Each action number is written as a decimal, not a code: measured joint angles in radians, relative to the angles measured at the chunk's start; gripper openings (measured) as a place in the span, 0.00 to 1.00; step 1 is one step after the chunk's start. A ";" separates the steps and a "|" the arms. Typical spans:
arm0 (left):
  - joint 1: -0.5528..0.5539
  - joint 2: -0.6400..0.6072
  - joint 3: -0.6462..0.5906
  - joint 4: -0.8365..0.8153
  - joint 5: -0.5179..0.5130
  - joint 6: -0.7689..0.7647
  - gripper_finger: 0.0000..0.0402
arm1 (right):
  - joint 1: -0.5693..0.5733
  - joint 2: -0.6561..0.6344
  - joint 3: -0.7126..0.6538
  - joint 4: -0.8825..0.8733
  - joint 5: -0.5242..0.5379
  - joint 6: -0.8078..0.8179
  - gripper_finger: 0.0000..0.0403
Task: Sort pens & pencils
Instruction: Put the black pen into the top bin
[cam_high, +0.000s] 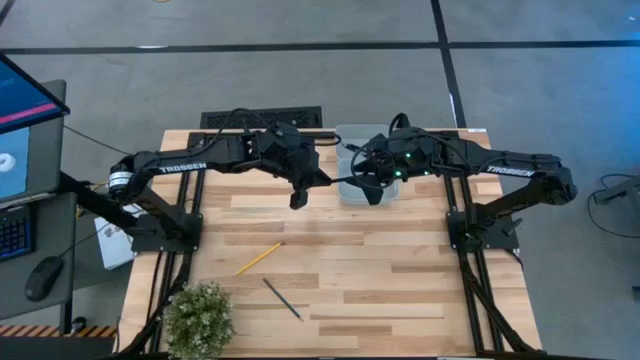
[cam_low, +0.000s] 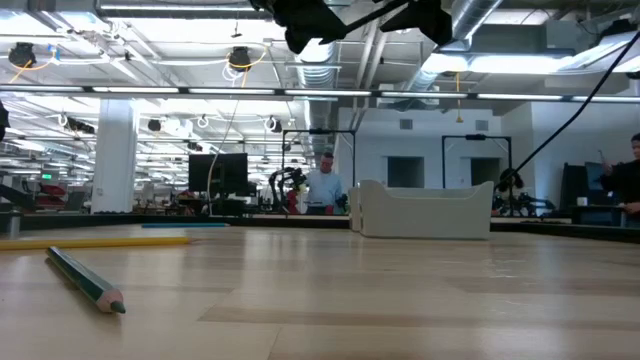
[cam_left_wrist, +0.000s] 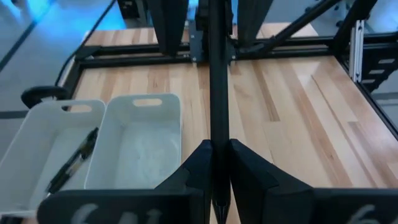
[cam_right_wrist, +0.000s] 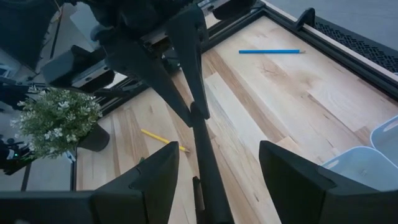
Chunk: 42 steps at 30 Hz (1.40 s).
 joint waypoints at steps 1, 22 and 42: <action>0.001 0.000 0.007 -0.002 -0.001 0.000 0.08 | 0.000 0.000 0.000 0.000 0.000 0.000 0.61; 0.003 0.004 0.101 -0.126 -0.055 0.014 0.08 | 0.000 0.000 0.000 0.077 0.006 -0.019 0.61; 0.003 0.004 0.101 -0.127 -0.055 0.029 0.08 | 0.000 0.000 0.000 0.075 0.001 -0.019 0.34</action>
